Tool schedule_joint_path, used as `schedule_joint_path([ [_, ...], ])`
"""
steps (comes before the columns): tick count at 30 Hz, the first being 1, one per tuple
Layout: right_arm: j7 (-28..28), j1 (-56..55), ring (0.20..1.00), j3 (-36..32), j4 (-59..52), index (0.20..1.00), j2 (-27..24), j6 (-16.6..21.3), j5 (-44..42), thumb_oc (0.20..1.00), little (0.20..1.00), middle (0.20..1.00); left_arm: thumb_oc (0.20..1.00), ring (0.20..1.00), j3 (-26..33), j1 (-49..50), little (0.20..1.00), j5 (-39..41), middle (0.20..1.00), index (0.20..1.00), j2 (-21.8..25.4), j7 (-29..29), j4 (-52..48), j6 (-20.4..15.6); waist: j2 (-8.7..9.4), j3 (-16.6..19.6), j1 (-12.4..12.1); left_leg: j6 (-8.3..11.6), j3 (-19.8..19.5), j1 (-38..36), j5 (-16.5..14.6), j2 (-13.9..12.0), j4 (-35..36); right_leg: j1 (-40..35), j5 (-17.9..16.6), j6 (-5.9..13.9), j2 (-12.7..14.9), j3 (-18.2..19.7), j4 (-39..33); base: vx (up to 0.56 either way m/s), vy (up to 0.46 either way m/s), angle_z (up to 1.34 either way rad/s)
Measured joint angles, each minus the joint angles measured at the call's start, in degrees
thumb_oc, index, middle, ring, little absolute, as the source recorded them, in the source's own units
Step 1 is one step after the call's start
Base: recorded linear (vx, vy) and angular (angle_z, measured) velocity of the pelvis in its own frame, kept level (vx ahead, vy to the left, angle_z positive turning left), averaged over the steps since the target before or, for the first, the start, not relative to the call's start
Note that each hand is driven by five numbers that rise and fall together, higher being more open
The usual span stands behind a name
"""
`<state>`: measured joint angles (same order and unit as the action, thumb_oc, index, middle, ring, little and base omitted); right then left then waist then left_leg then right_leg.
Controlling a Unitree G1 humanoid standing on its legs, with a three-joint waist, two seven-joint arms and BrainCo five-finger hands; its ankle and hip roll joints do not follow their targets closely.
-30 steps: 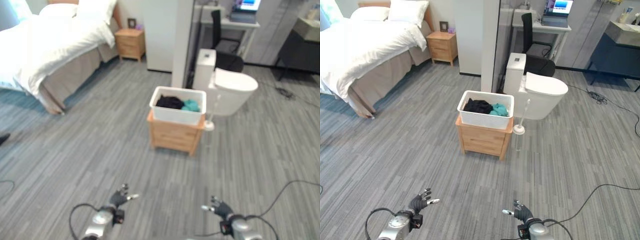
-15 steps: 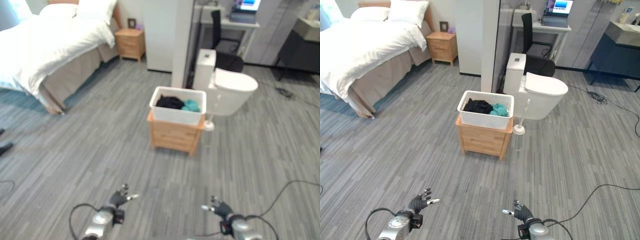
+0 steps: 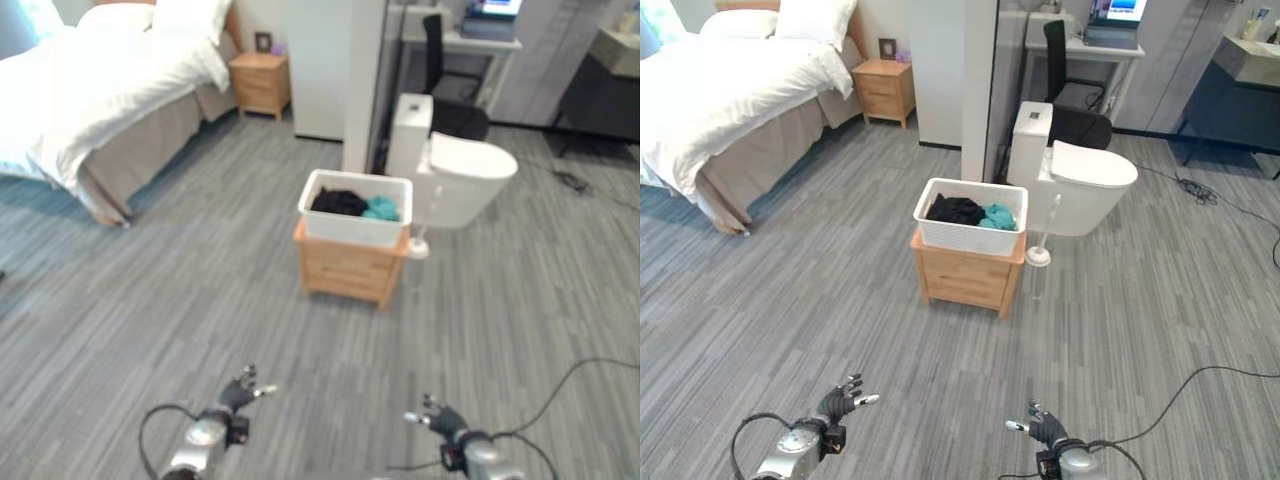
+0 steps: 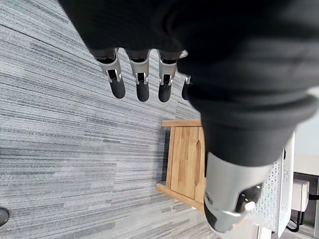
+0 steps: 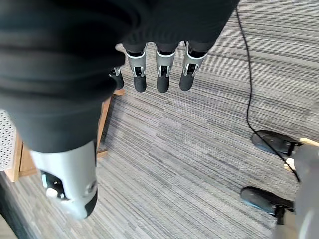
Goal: Grab the laundry basket,head to the washer,open it,put in the laundry and shut it.
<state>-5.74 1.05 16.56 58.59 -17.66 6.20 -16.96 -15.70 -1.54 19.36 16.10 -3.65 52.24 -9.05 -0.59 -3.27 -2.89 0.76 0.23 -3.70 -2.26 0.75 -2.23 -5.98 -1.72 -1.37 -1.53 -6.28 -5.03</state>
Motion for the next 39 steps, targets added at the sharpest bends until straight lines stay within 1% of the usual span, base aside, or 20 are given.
schedule_joint_path([
  [2,-0.03,0.35,1.000,-0.45,-0.36,1.000,0.46,0.12,-0.02,1.000,1.000,1.000,1.000,1.000,0.01,-1.44,1.000,0.70,1.000,1.000,0.57,-0.02,-0.07,0.44,2.77,-2.39,0.04,2.31,-0.30,8.20,-0.67,1.32,-15.13,0.92,0.73,-1.52,1.59,0.63,1.62,-0.01,-0.166,0.01],
  [3,-0.16,0.47,1.000,-0.37,-0.66,1.000,0.07,0.06,-0.03,1.000,1.000,1.000,1.000,1.000,0.00,-2.16,1.000,1.17,1.000,1.000,0.52,-0.06,-0.27,0.67,3.13,-4.08,-0.15,4.46,-1.19,17.54,0.98,0.60,-31.17,2.85,2.44,-2.57,0.90,0.81,4.94,0.10,-0.152,-0.09],
  [5,-0.17,-0.08,1.000,-0.14,0.20,1.000,0.36,-0.09,-0.10,1.000,1.000,1.000,1.000,1.000,-0.08,-2.21,1.000,1.25,1.000,1.000,0.55,-0.03,0.52,0.90,3.48,-4.79,-0.32,3.29,0.50,21.38,1.30,-1.25,-34.78,2.24,4.14,-5.55,0.49,0.21,4.20,0.21,-0.048,-0.06],
  [7,0.14,1.28,1.000,-0.34,2.56,1.000,-0.04,-0.70,-0.75,1.000,1.000,1.000,1.000,1.000,-0.24,-4.14,1.000,2.22,1.000,1.000,-0.85,-0.05,1.06,0.84,4.43,-6.00,-0.75,3.04,4.87,24.34,1.84,-2.59,-23.80,2.42,6.13,-6.03,1.01,1.27,2.68,0.33,0.070,0.04],
  [11,0.28,5.94,1.000,0.18,3.58,1.000,-1.10,-1.02,-1.09,1.000,1.000,1.000,1.000,1.000,0.19,-3.08,1.000,2.94,1.000,1.000,-1.83,0.06,0.62,0.94,1.20,-7.40,-2.33,6.66,1.11,21.00,5.25,-4.69,8.21,0.20,4.03,-4.08,-0.98,5.70,0.20,0.42,0.088,-0.47],
  [15,0.44,8.25,1.000,1.96,1.36,1.000,-0.75,-0.87,-1.06,1.000,1.000,1.000,1.000,1.000,3.81,-3.27,1.000,4.56,1.000,1.000,-1.69,1.12,0.22,0.83,-0.61,-6.89,-5.64,6.71,6.13,22.72,5.61,-11.02,6.43,-2.34,9.14,-4.04,-2.15,11.51,4.06,0.47,0.186,-0.87],
  [17,0.77,7.06,1.000,2.15,0.47,1.000,-0.37,-0.48,-1.05,1.000,1.000,1.000,1.000,1.000,3.87,-3.23,1.000,5.03,1.000,1.000,-0.87,1.25,-0.01,0.77,0.73,-6.05,-5.84,5.88,6.93,22.96,6.27,-11.30,2.33,-3.56,10.26,-3.51,-0.79,11.94,5.79,0.40,0.222,-0.37],
  [20,0.79,2.97,1.000,1.44,-1.15,1.000,-0.58,-0.26,-1.06,1.000,1.000,1.000,1.000,1.000,4.12,-1.27,1.000,5.65,1.000,1.000,-0.52,1.36,-1.89,0.57,3.13,-2.10,-6.16,3.45,9.11,19.28,9.53,-10.00,-0.77,-6.19,15.12,1.80,3.80,13.41,9.24,0.54,0.311,-0.52],
  [21,0.91,0.79,1.000,0.87,-1.22,1.000,0.29,-0.08,-1.16,1.000,1.000,1.000,1.000,1.000,3.38,-1.57,1.000,5.66,1.000,1.000,0.92,1.34,-1.99,0.83,7.26,-2.21,-5.85,1.95,11.42,18.95,7.70,-6.55,-5.75,-6.80,17.09,4.07,8.20,12.00,13.62,0.48,0.306,-0.14],
  [23,0.78,-2.49,1.000,-0.21,-1.50,1.000,2.08,-0.05,-1.40,1.000,1.000,1.000,1.000,1.000,3.37,-3.42,1.000,5.64,1.000,1.000,2.98,2.17,-3.55,0.49,9.06,-0.66,-5.46,-2.77,12.89,15.42,-1.39,-2.25,-11.17,4.15,4.24,13.83,11.51,11.39,43.12,0.67,0.617,0.21],
  [24,0.73,-3.32,1.000,-1.47,-1.66,1.000,2.43,0.54,-2.07,1.000,1.000,1.000,1.000,1.000,4.34,-4.42,1.000,5.73,1.000,1.000,2.47,2.21,-4.62,0.60,8.66,-1.09,-4.40,-8.34,13.31,15.30,-6.40,0.93,-14.18,9.79,-9.54,14.19,11.14,13.64,53.16,0.54,0.564,0.37],
  [25,0.47,-2.13,1.000,-4.13,0.32,1.000,3.31,2.07,-2.27,1.000,1.000,1.000,1.000,1.000,4.96,-4.94,1.000,6.42,1.000,1.000,2.71,2.54,-6.04,0.49,7.48,-2.78,-3.41,-7.50,12.74,13.73,-9.29,1.07,-15.26,16.98,-18.40,9.81,11.95,13.25,66.42,0.49,0.378,0.49],
  [26,1.02,1.36,1.000,-7.92,6.29,1.000,4.32,1.43,-2.96,1.000,1.000,1.000,1.000,1.000,1.43,-6.27,1.000,6.67,1.000,1.000,4.27,2.09,-5.77,1.13,4.89,-4.62,-1.96,-7.13,11.83,12.24,-10.88,0.48,-18.83,24.93,-18.48,11.19,14.06,7.11,82.59,0.38,0.186,0.65],
  [27,1.32,0.37,1.000,-7.11,6.29,1.000,3.68,0.11,-3.27,1.000,1.000,1.000,1.000,1.000,0.87,-5.40,1.000,6.71,1.000,1.000,3.78,2.17,-5.78,1.08,1.20,-4.67,-0.46,-6.10,10.99,9.66,-11.50,-0.59,-18.36,27.62,-15.47,9.01,15.55,0.55,84.77,0.67,0.191,0.32],
  [28,0.28,-1.19,1.000,-5.84,5.27,1.000,-0.54,0.23,-3.24,1.000,1.000,1.000,1.000,1.000,2.30,-2.51,1.000,6.69,1.000,1.000,2.87,2.16,-9.17,0.89,-2.85,-2.99,-0.28,-6.69,10.16,1.48,-11.16,-1.23,-10.14,34.93,-4.90,7.83,12.39,-2.27,79.17,0.52,0.038,0.34],
  [30,0.11,-1.55,1.000,-6.58,4.89,1.000,-2.47,0.00,-3.16,1.000,1.000,1.000,1.000,1.000,3.31,-3.40,1.000,6.62,1.000,1.000,3.28,1.99,-10.73,0.87,-3.77,-3.41,1.42,-5.13,6.47,-4.15,-10.12,-1.02,-5.35,35.42,0.47,7.01,10.78,-2.88,66.14,0.40,-0.020,0.90],
  [34,0.03,-6.75,1.000,-8.32,5.55,1.000,-0.56,-0.86,-3.36,1.000,1.000,1.000,1.000,1.000,2.55,-2.39,1.000,5.51,1.000,1.000,4.75,1.35,-10.86,0.82,2.09,-1.84,3.43,-0.18,1.22,-11.19,-12.67,-0.02,-3.69,29.54,-2.00,3.66,7.85,-2.85,37.52,0.31,-0.125,1.24],
  [35,0.06,-7.82,1.000,-9.84,6.10,1.000,-0.13,-0.85,-3.57,1.000,1.000,1.000,1.000,1.000,2.21,-0.70,1.000,5.46,1.000,1.000,4.36,0.98,-9.84,1.03,3.42,-0.57,3.09,1.50,0.86,-12.59,-13.36,-0.02,-5.39,23.53,1.63,-1.16,7.55,-5.00,29.61,0.27,-0.185,0.35],
  [37,0.16,-5.11,1.000,-10.37,5.74,1.000,-0.32,-0.67,-4.17,1.000,1.000,1.000,1.000,1.000,1.66,1.48,1.000,5.43,1.000,1.000,3.45,0.68,-9.34,1.20,3.79,-0.56,2.37,4.09,0.58,-7.93,-14.36,-0.98,-12.49,16.77,2.67,-1.54,6.43,-4.40,19.30,0.20,-0.184,0.14],
  [39,0.41,-4.17,1.000,-12.22,5.78,1.000,-0.30,-0.54,-4.40,1.000,1.000,1.000,1.000,1.000,-0.40,1.61,1.000,5.42,1.000,1.000,2.76,-0.40,-10.98,1.20,4.55,-1.32,2.03,2.79,-0.57,-5.81,-13.52,-0.27,-6.30,10.06,0.91,-1.28,6.58,-4.29,11.09,0.09,-0.173,0.25],
])
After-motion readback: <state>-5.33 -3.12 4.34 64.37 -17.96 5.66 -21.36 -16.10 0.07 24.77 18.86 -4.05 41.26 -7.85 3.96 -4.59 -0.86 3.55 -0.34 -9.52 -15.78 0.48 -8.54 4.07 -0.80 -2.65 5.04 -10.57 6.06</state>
